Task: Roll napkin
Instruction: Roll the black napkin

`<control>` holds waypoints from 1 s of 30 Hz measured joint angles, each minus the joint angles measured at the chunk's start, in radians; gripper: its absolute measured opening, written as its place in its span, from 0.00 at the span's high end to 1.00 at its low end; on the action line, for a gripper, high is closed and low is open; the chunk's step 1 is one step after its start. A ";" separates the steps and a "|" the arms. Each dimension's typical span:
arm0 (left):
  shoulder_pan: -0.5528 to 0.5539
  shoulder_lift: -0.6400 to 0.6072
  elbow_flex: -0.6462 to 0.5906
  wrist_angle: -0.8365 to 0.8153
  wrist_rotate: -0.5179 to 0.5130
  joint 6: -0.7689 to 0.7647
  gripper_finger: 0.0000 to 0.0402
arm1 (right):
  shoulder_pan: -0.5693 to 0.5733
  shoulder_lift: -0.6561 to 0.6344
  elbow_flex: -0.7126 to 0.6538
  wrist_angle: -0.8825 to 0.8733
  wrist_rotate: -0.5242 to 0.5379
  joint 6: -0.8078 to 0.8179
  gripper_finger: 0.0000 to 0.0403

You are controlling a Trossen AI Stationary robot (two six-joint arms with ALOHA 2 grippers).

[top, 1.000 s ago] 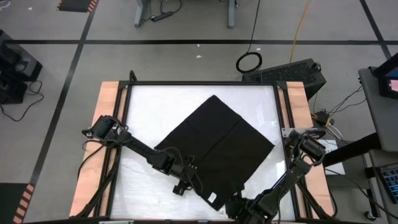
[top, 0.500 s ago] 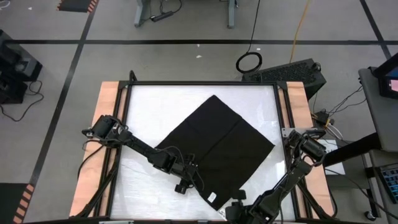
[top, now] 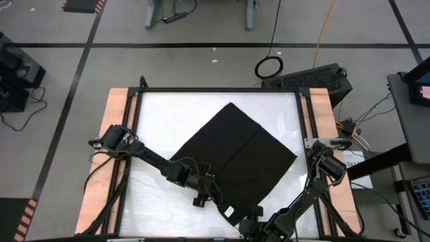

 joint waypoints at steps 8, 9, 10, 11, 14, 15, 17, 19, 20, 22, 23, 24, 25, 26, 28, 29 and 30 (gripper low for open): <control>0.000 0.000 0.000 -0.003 0.000 0.014 0.31 | -0.003 0.000 0.000 -0.044 -0.021 -0.029 0.73; 0.000 0.000 0.000 -0.003 0.000 0.016 0.31 | -0.004 0.000 0.000 -0.050 -0.024 -0.030 0.79; -0.001 0.000 0.000 -0.004 0.000 0.017 0.31 | -0.004 0.000 0.000 -0.053 -0.024 -0.039 0.85; -0.001 0.000 0.000 -0.004 -0.001 0.020 0.31 | -0.004 0.000 -0.001 -0.054 -0.026 -0.048 0.90; -0.001 0.000 0.000 -0.004 -0.002 0.022 0.31 | -0.006 0.001 -0.001 -0.055 -0.047 -0.073 0.98; -0.001 0.000 0.000 -0.005 -0.002 0.023 0.31 | -0.009 -0.001 0.000 -0.059 -0.052 -0.072 0.98; -0.001 0.000 0.000 -0.007 -0.003 0.024 0.31 | -0.009 -0.013 -0.001 -0.072 -0.053 -0.074 0.98; -0.001 0.000 0.000 -0.007 -0.004 0.028 0.31 | -0.008 -0.036 -0.005 -0.107 -0.050 -0.075 0.98; -0.001 0.000 0.000 -0.006 -0.004 0.029 0.31 | -0.008 -0.050 -0.006 -0.124 -0.052 -0.078 0.99; 0.000 0.000 0.000 -0.001 -0.008 0.030 0.31 | -0.007 -0.074 -0.008 -0.132 -0.075 -0.084 0.99; 0.002 0.001 0.000 0.003 -0.009 0.030 0.31 | -0.007 -0.086 -0.008 -0.126 -0.087 -0.085 0.98; 0.005 0.001 0.000 0.010 -0.010 0.022 0.31 | -0.007 -0.098 -0.007 -0.125 -0.092 -0.086 0.96; 0.010 0.002 0.000 0.017 -0.011 0.019 0.31 | -0.007 -0.105 -0.006 -0.121 -0.093 -0.089 0.94; 0.015 0.003 0.000 0.023 -0.011 0.014 0.31 | -0.007 -0.108 -0.005 -0.121 -0.093 -0.091 0.91; 0.023 0.003 -0.001 0.027 -0.012 -0.006 0.31 | -0.003 -0.108 -0.005 -0.150 -0.100 -0.063 0.84; 0.028 0.003 -0.001 0.028 -0.012 -0.013 0.31 | -0.001 -0.108 -0.007 -0.160 -0.103 -0.051 0.81; 0.030 0.003 -0.001 0.028 -0.013 -0.023 0.31 | 0.000 -0.109 -0.007 -0.155 -0.103 -0.042 0.77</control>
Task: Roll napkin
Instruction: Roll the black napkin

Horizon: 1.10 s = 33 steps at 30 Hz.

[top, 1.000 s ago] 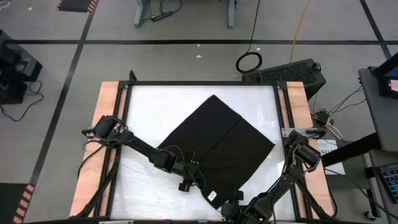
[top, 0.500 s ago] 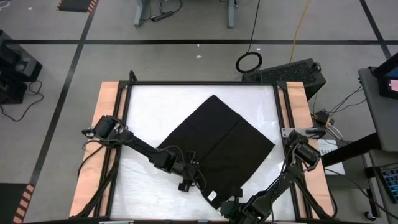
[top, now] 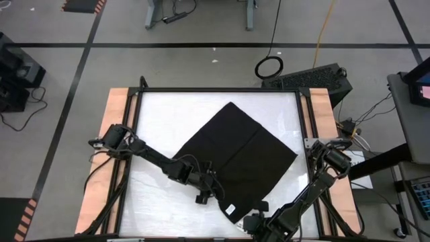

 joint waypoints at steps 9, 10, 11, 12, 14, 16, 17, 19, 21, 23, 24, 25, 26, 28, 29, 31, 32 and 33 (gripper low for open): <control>-0.014 -0.029 0.029 -0.020 -0.006 0.034 0.31 | 0.015 0.009 0.002 0.070 0.096 -0.055 0.57; -0.022 -0.037 0.037 -0.022 -0.006 0.044 0.31 | 0.014 0.009 0.003 0.080 0.113 -0.064 0.57; -0.028 -0.042 0.045 -0.031 -0.007 0.052 0.31 | 0.014 0.009 0.003 0.088 0.121 -0.075 0.56; -0.034 -0.043 0.055 -0.038 -0.007 0.065 0.31 | 0.012 0.012 0.003 0.094 0.126 -0.084 0.56; -0.045 -0.041 0.068 -0.075 -0.010 0.076 0.31 | 0.006 0.025 0.003 0.105 0.143 -0.094 0.56; -0.055 -0.040 0.077 -0.100 -0.013 0.089 0.31 | -0.001 0.045 0.003 0.121 0.141 -0.108 0.56; -0.059 -0.040 0.080 -0.104 -0.015 0.091 0.31 | -0.005 0.055 0.003 0.130 0.138 -0.113 0.56; -0.066 -0.042 0.080 -0.116 -0.024 0.094 0.31 | -0.009 0.069 0.003 0.132 0.138 -0.108 0.56; -0.074 -0.041 0.080 -0.126 -0.025 0.108 0.31 | -0.010 0.075 0.003 0.129 0.137 -0.087 0.56; -0.084 -0.041 0.080 -0.114 -0.025 0.133 0.31 | -0.009 0.075 0.003 0.121 0.132 -0.061 0.56; -0.088 -0.041 0.080 -0.099 -0.025 0.148 0.31 | -0.005 0.075 0.003 0.121 0.131 -0.049 0.56; -0.092 -0.041 0.080 -0.084 -0.018 0.160 0.31 | -0.002 0.075 0.003 0.121 0.132 -0.040 0.56; -0.094 -0.041 0.080 -0.067 -0.007 0.173 0.31 | 0.002 0.075 0.003 0.121 0.134 -0.034 0.56; -0.095 -0.041 0.080 -0.019 0.009 0.193 0.31 | 0.009 0.075 0.003 0.122 0.136 -0.020 0.56; -0.093 -0.042 0.080 0.002 0.016 0.199 0.31 | 0.012 0.075 0.003 0.122 0.133 -0.010 0.56; -0.092 -0.042 0.080 0.044 0.032 0.211 0.31 | 0.019 0.075 0.003 0.123 0.111 0.008 0.56; -0.092 -0.041 0.080 0.062 0.040 0.221 0.31 | 0.022 0.075 0.003 0.123 0.102 0.018 0.56; -0.092 -0.037 0.080 0.085 0.050 0.228 0.31 | 0.027 0.075 0.003 0.122 0.096 0.025 0.56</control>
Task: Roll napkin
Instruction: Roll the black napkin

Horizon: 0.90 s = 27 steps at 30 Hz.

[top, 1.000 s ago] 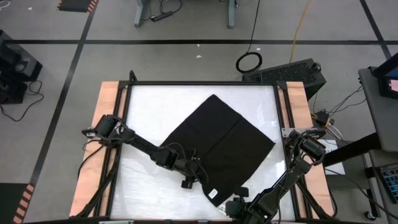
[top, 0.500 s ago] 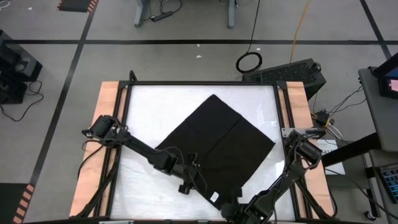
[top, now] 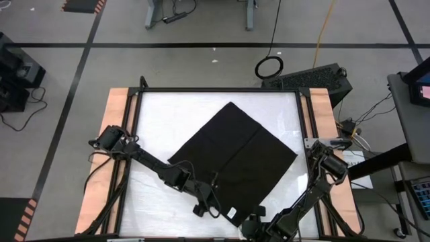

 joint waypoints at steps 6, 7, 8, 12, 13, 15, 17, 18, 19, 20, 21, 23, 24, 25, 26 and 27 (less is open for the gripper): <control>0.002 0.052 0.000 0.122 0.072 0.045 0.31 | 0.020 -0.001 0.001 -0.036 0.000 0.016 0.56; 0.002 0.064 0.000 0.137 0.080 0.048 0.31 | 0.020 -0.001 0.001 -0.036 0.000 0.011 0.56; 0.003 0.075 0.000 0.145 0.085 0.049 0.31 | 0.019 -0.001 0.001 -0.031 -0.001 -0.004 0.56; 0.014 0.127 0.000 0.174 0.093 0.046 0.31 | 0.020 0.008 0.001 -0.011 0.003 -0.065 0.56; 0.017 0.139 0.000 0.187 0.094 0.045 0.31 | 0.020 0.013 0.001 -0.010 0.003 -0.069 0.56; 0.024 0.159 0.000 0.197 0.098 0.044 0.31 | 0.020 0.019 0.003 -0.007 0.006 -0.075 0.56; 0.032 0.183 0.000 0.220 0.102 0.033 0.31 | 0.020 0.025 0.003 0.007 0.008 -0.086 0.56; 0.037 0.191 0.000 0.228 0.113 0.022 0.31 | 0.020 0.026 0.003 0.014 0.011 -0.095 0.56; 0.042 0.197 0.002 0.238 0.117 0.019 0.31 | 0.020 0.026 0.003 0.019 0.020 -0.098 0.56; 0.045 0.204 0.002 0.246 0.126 0.017 0.31 | 0.020 0.026 0.006 0.015 0.034 -0.097 0.56; 0.049 0.211 0.003 0.254 0.136 0.014 0.31 | 0.024 0.029 0.018 -0.002 0.050 -0.096 0.56; 0.054 0.214 0.004 0.253 0.141 0.011 0.31 | 0.034 0.035 0.045 -0.041 0.091 -0.109 0.57; 0.055 0.214 0.004 0.252 0.141 0.007 0.31 | 0.037 0.034 0.054 -0.059 0.110 -0.118 0.58; 0.056 0.215 0.004 0.251 0.142 0.002 0.31 | 0.040 0.033 0.064 -0.071 0.127 -0.125 0.58; 0.057 0.215 0.004 0.250 0.143 -0.002 0.31 | 0.040 0.032 0.073 -0.075 0.132 -0.137 0.59; 0.058 0.215 0.004 0.253 0.143 -0.002 0.31 | 0.039 0.032 0.080 -0.076 0.137 -0.152 0.60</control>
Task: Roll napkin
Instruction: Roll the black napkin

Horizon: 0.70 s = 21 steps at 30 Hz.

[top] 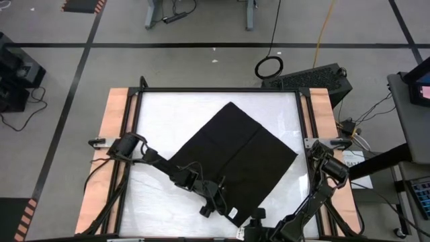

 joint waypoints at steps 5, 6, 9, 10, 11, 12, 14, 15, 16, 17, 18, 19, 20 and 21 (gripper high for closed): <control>0.003 0.001 0.000 0.005 -0.001 -0.004 0.31 | -0.002 0.000 0.022 0.034 0.004 -0.077 0.63; 0.003 0.002 0.000 0.004 -0.001 -0.007 0.31 | -0.002 0.000 0.023 0.047 0.012 -0.097 0.63; 0.003 0.002 -0.001 0.004 -0.001 -0.010 0.31 | -0.001 0.000 0.024 0.102 0.019 -0.163 0.63; 0.003 0.002 -0.001 0.004 -0.001 -0.017 0.31 | -0.001 0.000 0.024 0.119 0.021 -0.184 0.63; 0.003 0.002 -0.001 0.004 -0.001 -0.031 0.31 | -0.001 0.000 0.025 0.133 0.021 -0.199 0.62; 0.003 0.002 -0.001 0.003 0.000 -0.034 0.31 | -0.001 0.000 0.025 0.139 0.021 -0.210 0.61; 0.003 0.002 -0.001 0.001 0.000 -0.034 0.31 | -0.001 0.000 0.025 0.141 0.021 -0.228 0.59; 0.003 0.002 -0.001 0.000 0.000 -0.035 0.31 | -0.001 0.000 0.025 0.142 0.021 -0.237 0.58; 0.003 0.002 -0.001 0.000 0.000 -0.035 0.31 | -0.001 0.000 0.025 0.142 0.021 -0.248 0.57; 0.003 0.002 -0.001 0.000 0.000 -0.036 0.31 | -0.001 0.000 0.025 0.142 0.021 -0.257 0.56; 0.003 0.002 -0.002 0.000 0.000 -0.037 0.31 | -0.001 0.000 0.025 0.142 0.020 -0.266 0.55; 0.003 0.002 -0.002 0.000 0.000 -0.037 0.31 | -0.001 0.000 0.025 0.142 0.019 -0.278 0.54; 0.003 0.002 -0.002 0.000 0.000 -0.037 0.31 | -0.001 0.002 0.025 0.143 0.016 -0.291 0.54; 0.003 0.002 -0.002 0.000 0.000 -0.037 0.31 | 0.000 0.006 0.025 0.146 0.013 -0.300 0.54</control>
